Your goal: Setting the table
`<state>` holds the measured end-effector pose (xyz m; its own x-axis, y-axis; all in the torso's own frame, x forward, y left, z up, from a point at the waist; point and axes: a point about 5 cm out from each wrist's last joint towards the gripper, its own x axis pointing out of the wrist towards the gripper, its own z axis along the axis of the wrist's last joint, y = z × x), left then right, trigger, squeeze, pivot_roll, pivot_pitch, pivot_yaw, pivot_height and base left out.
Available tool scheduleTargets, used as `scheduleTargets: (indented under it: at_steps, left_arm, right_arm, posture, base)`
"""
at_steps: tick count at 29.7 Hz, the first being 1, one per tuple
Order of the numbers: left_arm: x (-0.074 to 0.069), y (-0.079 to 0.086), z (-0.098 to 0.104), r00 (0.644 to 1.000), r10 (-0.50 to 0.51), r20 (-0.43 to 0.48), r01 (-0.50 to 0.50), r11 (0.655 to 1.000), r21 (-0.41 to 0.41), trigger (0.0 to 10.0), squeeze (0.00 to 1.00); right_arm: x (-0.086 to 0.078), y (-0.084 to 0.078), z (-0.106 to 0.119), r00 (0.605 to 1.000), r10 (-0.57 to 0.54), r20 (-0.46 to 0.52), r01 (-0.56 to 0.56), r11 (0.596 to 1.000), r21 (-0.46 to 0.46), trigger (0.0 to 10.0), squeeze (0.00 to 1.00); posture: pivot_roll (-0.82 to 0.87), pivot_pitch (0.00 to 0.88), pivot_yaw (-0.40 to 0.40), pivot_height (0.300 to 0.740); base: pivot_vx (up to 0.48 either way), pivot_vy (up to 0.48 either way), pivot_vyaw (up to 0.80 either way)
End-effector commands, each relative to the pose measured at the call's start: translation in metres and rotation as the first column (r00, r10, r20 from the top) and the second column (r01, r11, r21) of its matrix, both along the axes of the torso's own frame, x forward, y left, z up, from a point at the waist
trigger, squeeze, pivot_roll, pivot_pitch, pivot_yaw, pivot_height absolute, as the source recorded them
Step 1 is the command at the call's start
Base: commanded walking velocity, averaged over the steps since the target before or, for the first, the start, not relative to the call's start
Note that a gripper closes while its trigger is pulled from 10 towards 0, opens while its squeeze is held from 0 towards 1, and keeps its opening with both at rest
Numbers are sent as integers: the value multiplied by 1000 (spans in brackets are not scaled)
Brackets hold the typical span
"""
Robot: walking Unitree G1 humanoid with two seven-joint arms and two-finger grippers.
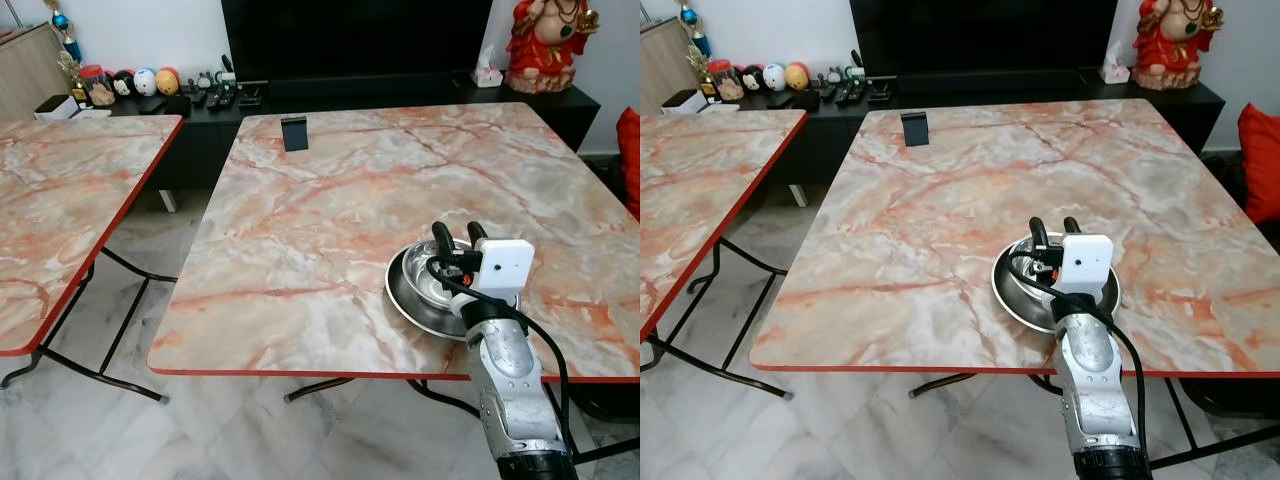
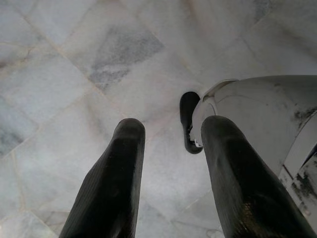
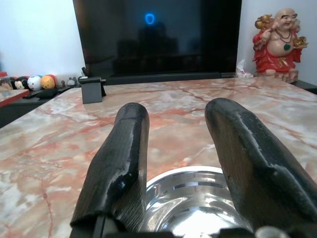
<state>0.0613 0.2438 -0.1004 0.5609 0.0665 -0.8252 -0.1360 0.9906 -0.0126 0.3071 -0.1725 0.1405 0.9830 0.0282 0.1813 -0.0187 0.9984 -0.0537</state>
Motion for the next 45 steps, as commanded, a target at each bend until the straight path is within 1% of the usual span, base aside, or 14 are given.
scheduleTargets:
  at_steps: [1,6,8,17,33,45]
  left_arm:
    - [-4,-1,-1,1000,13,-16,-13,1000,-9,10000,0]
    - [-6,-1,-2,999,27,-30,-27,1000,-11,10000,0]
    - [-7,-1,-2,999,26,-32,-26,1000,-12,10000,0]
    - [-6,0,-2,999,9,-33,-10,1000,-13,10000,0]
    - [-3,1,-1,1000,9,-26,-9,1000,-13,10000,0]
    - [-1,2,-1,1000,7,-22,-7,1000,-14,10000,0]
  right_arm:
    - [5,3,6,1000,7,23,-7,1000,9,10000,0]
    - [6,7,8,999,20,27,-20,1000,6,10000,0]
    - [6,8,9,999,25,30,-25,1000,6,10000,0]
    - [8,10,15,998,25,52,-26,999,19,10000,0]
    - [13,22,22,996,51,69,-54,998,43,10000,0]
    - [13,26,21,996,65,64,-68,997,46,10000,0]
  posture:
    - [-141,0,29,740]
    - [-139,0,30,740]
    - [-138,0,34,740]
    - [-140,0,46,740]
    - [-128,0,49,740]
    - [-124,0,59,740]
  base:
    - [0,0,0]
    - [0,0,0]
    - [0,326,0]
    - [0,480,0]
    - [0,480,0]
    - [0,480,0]
